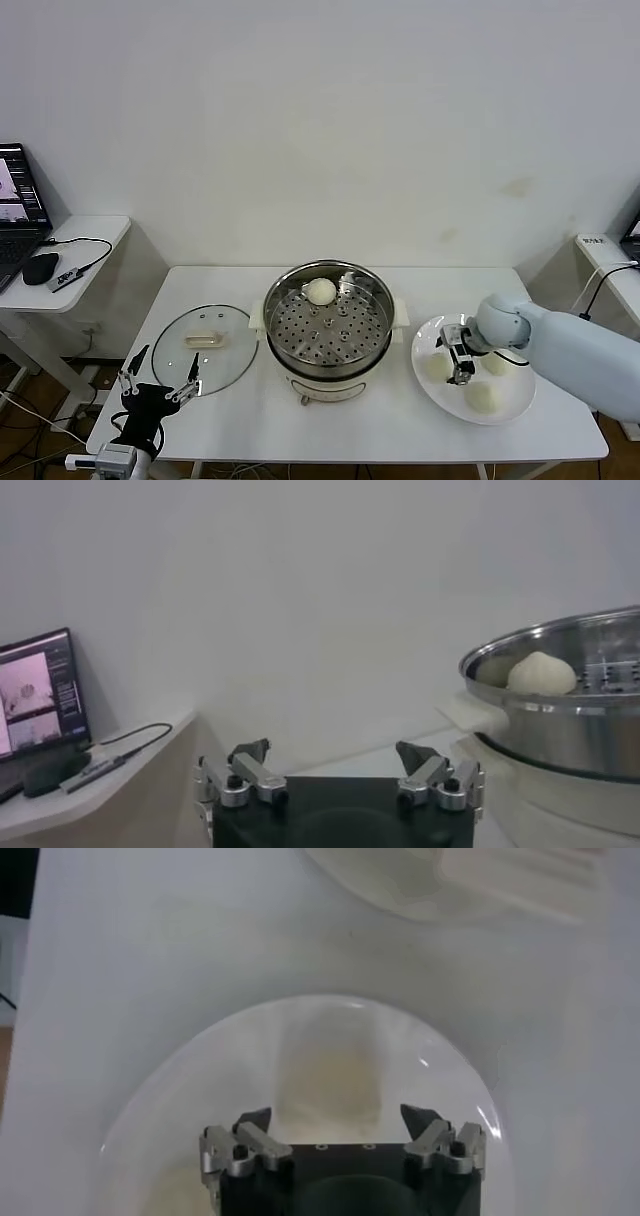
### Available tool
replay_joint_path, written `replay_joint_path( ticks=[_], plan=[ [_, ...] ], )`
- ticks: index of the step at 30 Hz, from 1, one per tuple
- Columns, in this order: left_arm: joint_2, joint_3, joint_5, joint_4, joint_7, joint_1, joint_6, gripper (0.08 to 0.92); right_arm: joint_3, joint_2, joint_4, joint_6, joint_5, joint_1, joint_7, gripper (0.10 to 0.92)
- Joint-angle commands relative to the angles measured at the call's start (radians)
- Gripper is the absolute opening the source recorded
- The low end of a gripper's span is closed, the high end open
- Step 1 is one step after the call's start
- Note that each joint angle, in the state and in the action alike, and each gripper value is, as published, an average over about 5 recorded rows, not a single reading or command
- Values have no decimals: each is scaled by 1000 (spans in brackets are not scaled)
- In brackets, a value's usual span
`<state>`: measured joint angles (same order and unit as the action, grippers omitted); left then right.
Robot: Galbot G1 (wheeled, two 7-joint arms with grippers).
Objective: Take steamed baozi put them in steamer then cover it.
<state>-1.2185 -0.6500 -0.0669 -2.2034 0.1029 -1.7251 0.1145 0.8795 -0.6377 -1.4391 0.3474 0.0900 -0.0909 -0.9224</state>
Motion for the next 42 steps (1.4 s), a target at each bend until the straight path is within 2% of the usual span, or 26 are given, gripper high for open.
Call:
replay_joint_path(
  ticks=[1,11,20,26,34,42],
  plan=[
    [1,1,1,0,0,0,1,823,-14,-28,32,4,7,-22,2,724],
    [-5,5,6,-3,2,-1,2,823,-1,-1,8,7,-2,27,-36,578],
    [-1,8,6,-16,1,-1,5,823,33,112,-78,14,-95,260,-97,576],
    [6,21,9,-21,0,4,8,823,136,130,-135,31,-217,495,-110,582],
    [18,34,8,-33,-1,13,11,823,323,-20,-185,97,-391,821,-76,585],
    [22,25,3,-29,-1,11,8,823,358,-249,-182,207,-556,794,14,587]
  ],
)
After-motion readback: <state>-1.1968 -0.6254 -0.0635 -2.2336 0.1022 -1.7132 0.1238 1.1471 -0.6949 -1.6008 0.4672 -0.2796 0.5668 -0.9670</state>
